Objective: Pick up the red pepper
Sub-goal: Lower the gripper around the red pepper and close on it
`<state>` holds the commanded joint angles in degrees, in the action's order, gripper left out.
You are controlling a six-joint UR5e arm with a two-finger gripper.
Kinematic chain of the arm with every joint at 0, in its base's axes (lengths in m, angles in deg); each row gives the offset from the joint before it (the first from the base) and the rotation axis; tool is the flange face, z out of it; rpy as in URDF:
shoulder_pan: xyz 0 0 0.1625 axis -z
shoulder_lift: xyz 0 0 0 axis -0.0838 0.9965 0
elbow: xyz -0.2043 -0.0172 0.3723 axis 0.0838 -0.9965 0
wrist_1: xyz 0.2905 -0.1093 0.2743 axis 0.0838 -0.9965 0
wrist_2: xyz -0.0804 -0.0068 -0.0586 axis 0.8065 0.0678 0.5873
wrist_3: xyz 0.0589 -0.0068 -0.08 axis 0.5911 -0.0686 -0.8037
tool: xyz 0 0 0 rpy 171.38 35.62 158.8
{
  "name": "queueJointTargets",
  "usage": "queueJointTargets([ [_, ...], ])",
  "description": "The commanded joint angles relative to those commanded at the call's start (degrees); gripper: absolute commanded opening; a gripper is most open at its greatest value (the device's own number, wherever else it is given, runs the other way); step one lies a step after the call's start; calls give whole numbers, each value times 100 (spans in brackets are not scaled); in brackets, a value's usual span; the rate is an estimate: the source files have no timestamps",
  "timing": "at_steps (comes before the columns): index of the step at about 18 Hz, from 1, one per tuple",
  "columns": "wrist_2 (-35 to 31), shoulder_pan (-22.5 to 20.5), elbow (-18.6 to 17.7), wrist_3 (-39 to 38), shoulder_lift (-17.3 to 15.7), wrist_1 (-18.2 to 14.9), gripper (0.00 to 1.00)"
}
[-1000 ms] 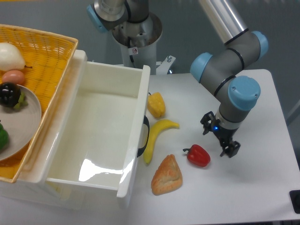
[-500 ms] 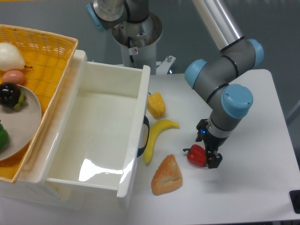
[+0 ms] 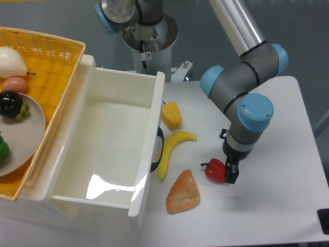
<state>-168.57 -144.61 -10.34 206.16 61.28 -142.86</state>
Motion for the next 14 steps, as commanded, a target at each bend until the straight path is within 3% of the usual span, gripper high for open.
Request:
queueJointTargets([
  [14,-413,97,-62,466,176,88,100],
])
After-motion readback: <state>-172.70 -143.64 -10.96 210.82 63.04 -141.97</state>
